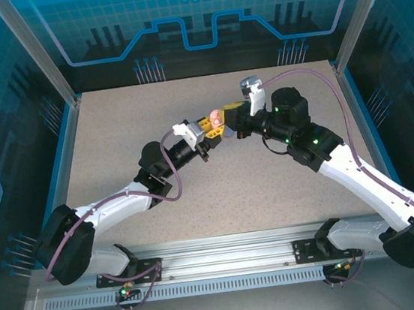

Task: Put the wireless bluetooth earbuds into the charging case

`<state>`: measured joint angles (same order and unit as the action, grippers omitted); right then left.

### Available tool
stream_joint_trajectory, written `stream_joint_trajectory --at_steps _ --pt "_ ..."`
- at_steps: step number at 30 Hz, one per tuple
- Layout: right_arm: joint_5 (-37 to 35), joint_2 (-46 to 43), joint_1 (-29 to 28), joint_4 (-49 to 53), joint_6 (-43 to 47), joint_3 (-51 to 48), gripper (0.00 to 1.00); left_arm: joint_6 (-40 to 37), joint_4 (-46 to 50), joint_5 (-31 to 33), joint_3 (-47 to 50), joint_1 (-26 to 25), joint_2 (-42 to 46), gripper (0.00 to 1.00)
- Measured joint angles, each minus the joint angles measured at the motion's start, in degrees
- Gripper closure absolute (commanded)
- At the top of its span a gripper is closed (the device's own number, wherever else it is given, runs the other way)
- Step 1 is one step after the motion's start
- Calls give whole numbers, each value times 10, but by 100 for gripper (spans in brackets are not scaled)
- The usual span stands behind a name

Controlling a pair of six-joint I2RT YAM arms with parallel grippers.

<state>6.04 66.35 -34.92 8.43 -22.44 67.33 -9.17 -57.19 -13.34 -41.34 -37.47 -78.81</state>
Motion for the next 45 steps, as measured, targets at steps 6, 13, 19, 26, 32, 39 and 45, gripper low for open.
stream_joint_trajectory --at_steps 6,13,19,26,32,39,45 --pt "0 -1 5 -11 -3 -15 88 -2 6 2 0 -1 0 100" --pt "2 -1 6 -16 -4 -19 88 -2 10 2 0 -2 0 100" --pt "5 1 6 -15 5 -18 88 -2 11 2 0 -2 0 100" --pt "0 15 3 -9 17 -7 88 -2 15 13 0 -1 0 100" --pt "-34 23 -11 -3 16 1 88 -2 20 21 0 -1 0 100" --pt "-92 48 -34 30 2 33 89 -2 28 35 0 1 0 100" --pt "-112 49 -38 46 -22 36 89 -2 35 36 0 1 -1 100"
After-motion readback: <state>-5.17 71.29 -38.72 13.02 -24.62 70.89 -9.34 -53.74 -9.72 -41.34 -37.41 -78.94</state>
